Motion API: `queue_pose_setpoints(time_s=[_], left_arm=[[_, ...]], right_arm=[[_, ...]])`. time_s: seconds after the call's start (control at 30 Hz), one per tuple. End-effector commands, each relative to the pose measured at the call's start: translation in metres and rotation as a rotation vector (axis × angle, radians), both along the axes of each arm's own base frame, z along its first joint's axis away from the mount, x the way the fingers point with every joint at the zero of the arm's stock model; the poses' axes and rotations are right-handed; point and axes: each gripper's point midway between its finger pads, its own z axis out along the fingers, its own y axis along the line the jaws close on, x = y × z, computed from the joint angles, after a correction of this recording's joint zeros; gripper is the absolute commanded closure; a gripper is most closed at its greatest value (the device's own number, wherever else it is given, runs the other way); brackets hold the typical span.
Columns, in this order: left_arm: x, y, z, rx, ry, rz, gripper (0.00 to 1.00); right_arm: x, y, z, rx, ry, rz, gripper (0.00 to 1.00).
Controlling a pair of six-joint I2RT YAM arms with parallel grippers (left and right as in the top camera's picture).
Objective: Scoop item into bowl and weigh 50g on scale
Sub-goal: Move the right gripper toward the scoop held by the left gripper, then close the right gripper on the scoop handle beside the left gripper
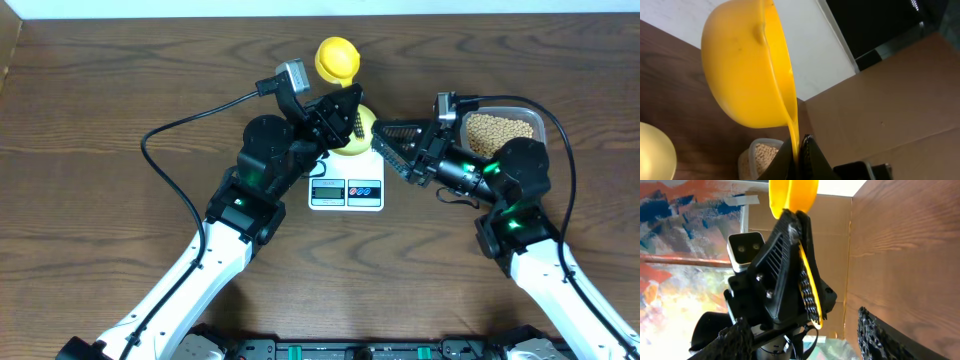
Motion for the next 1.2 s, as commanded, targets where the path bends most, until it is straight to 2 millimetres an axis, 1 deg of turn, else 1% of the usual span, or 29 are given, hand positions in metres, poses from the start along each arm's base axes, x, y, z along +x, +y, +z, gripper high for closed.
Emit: queue_pose_setpoints(time_s=[0.0, 0.07, 0.13, 0.4, 0.53, 0.8, 0.97, 1.07, 1.17], left_arm=[[-0.003, -0.006, 0.013, -0.054, -0.010, -0.033, 0.93], [-0.007, -0.010, 0.020, -0.069, -0.035, -0.065, 0.93], [-0.009, -0.013, 0.023, -0.086, -0.035, -0.077, 0.92], [-0.010, -0.015, 0.023, -0.124, -0.001, -0.082, 0.93], [-0.011, -0.015, 0.023, -0.146, 0.020, -0.082, 0.93], [-0.012, -0.017, 0.023, -0.164, 0.038, -0.093, 0.93], [-0.016, -0.022, 0.023, -0.172, 0.047, -0.110, 0.93], [-0.020, -0.027, 0.023, -0.172, 0.047, -0.119, 0.93], [-0.020, -0.027, 0.023, -0.172, 0.047, -0.112, 0.93]], right_arm=[[0.000, 0.007, 0.007, 0.022, 0.008, -0.009, 0.36], [-0.001, 0.010, 0.009, 0.027, -0.001, -0.008, 0.37], [-0.002, 0.011, 0.011, 0.031, -0.011, -0.008, 0.40], [0.004, 0.009, 0.017, 0.044, -0.038, -0.051, 0.55], [0.007, 0.007, 0.019, 0.044, -0.050, -0.072, 0.60], [0.006, 0.007, 0.026, 0.058, -0.080, -0.071, 0.61], [0.004, 0.008, 0.026, 0.059, -0.081, -0.067, 0.62], [0.003, 0.011, 0.026, 0.060, -0.080, -0.067, 0.65], [0.001, 0.013, 0.026, 0.061, -0.080, -0.057, 0.67]])
